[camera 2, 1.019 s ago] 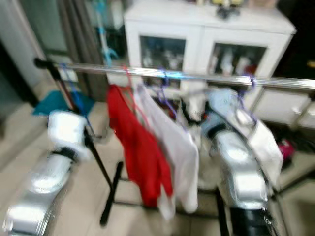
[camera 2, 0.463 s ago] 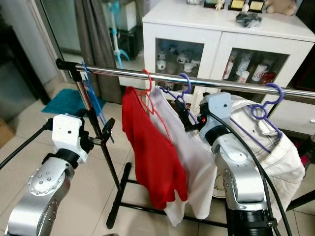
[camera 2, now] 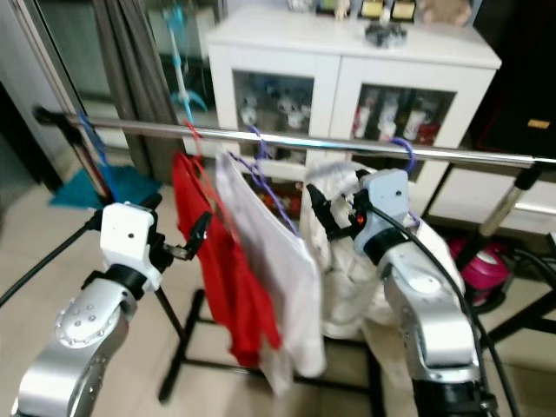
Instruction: Hang hanger
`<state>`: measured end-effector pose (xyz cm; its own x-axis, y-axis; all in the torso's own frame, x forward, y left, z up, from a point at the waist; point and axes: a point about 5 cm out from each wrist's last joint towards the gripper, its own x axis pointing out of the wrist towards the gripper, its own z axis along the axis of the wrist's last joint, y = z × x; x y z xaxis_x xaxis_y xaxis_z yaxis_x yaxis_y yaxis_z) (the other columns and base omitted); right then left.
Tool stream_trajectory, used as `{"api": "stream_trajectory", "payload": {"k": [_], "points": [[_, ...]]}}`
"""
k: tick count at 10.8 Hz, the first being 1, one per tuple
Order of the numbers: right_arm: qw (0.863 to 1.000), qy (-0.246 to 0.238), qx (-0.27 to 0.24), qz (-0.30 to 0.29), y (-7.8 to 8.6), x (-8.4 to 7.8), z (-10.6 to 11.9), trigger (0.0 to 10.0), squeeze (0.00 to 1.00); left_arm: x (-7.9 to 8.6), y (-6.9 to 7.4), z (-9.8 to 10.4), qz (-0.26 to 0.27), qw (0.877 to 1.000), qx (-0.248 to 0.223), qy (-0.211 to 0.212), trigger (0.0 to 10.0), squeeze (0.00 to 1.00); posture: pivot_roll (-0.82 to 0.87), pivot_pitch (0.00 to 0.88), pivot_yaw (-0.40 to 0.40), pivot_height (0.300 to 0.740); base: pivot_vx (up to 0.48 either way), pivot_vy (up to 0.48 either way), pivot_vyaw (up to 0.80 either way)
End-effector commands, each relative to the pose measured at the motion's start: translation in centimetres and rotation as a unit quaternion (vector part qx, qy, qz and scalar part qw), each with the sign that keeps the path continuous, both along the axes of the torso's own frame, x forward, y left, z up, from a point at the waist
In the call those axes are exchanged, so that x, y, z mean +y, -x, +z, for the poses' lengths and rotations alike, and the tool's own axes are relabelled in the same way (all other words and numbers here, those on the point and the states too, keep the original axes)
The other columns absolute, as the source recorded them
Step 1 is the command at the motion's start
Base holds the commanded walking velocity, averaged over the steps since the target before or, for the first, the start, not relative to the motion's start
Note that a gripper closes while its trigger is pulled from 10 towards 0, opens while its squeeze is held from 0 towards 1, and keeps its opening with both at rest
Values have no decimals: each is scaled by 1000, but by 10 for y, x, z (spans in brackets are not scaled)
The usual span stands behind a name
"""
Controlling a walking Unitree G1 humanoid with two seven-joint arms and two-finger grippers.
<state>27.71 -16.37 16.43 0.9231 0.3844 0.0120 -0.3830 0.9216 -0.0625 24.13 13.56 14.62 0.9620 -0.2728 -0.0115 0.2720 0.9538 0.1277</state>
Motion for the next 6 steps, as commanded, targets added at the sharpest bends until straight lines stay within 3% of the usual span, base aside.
{"api": "stream_trajectory", "payload": {"k": [1,3,5,6], "points": [[1000,2,-7,18,3,3,5,10000,0,4,1,1,-1,1000,1,1,10000,0,-34,0,29,740,0,0,0],[995,14,-1,98,19,4,9,10000,0,-5,12,-1,-107,993,39,23,10000,0,-38,0,36,740,0,0,0],[997,38,36,64,17,-25,12,10000,0,-6,20,-5,-204,977,37,-39,10000,0,-50,0,48,740,0,0,0],[997,44,43,45,10,-33,16,10000,0,-4,21,-3,-232,971,41,-35,10000,0,-51,0,51,740,0,0,0]]}}
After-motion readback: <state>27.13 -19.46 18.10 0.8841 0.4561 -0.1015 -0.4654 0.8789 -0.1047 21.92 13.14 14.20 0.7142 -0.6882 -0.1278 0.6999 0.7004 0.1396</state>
